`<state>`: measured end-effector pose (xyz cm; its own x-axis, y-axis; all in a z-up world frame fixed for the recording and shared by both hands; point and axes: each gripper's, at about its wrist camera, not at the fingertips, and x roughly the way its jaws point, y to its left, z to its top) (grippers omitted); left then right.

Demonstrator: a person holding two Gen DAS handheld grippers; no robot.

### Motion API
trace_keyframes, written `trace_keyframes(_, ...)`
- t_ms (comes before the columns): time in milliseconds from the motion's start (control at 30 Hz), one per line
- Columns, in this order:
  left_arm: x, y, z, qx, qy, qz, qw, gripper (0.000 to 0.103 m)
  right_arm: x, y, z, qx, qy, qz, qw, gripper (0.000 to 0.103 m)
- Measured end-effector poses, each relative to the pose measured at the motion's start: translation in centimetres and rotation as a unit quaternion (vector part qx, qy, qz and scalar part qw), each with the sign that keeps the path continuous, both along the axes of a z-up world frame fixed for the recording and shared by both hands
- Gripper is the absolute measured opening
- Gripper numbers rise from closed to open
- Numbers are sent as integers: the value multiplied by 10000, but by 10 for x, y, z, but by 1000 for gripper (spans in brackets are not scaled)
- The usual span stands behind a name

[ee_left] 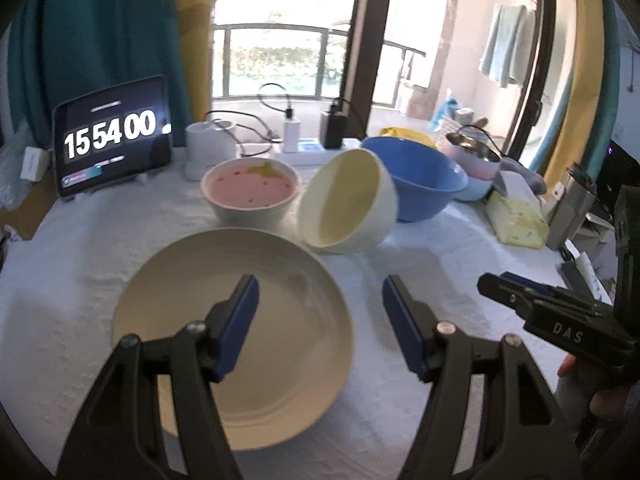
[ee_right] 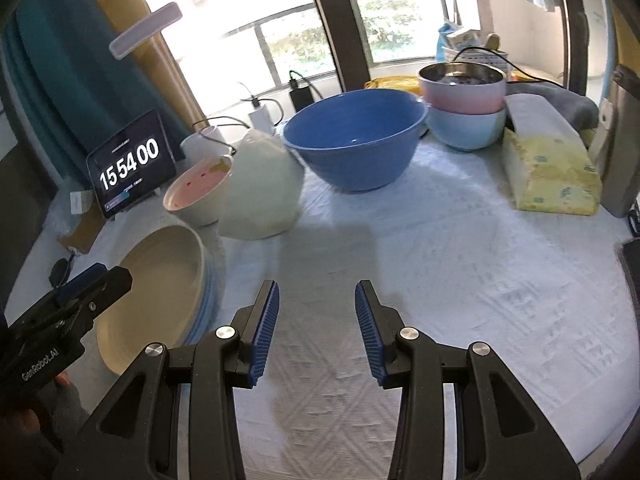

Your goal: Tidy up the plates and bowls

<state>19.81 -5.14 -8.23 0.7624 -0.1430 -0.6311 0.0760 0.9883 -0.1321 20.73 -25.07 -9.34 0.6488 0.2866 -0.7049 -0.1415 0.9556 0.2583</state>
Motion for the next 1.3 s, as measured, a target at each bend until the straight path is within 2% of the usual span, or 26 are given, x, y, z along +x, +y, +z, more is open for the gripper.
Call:
trace_keyframes(200, 9, -22, -1, 21, 82, -164, 9998, 66, -2, -14, -1, 19, -22, -57, 10000, 42)
trace_keyframes(767, 34, -68, 17, 127, -103, -464, 9988, 66, 10, -45, 13, 38, -314, -125, 9994, 42)
trace_keyframes(1300, 69, -80, 32, 107, -346, -574, 9977, 66, 37, -58, 21, -25, -444, -282, 9986, 42)
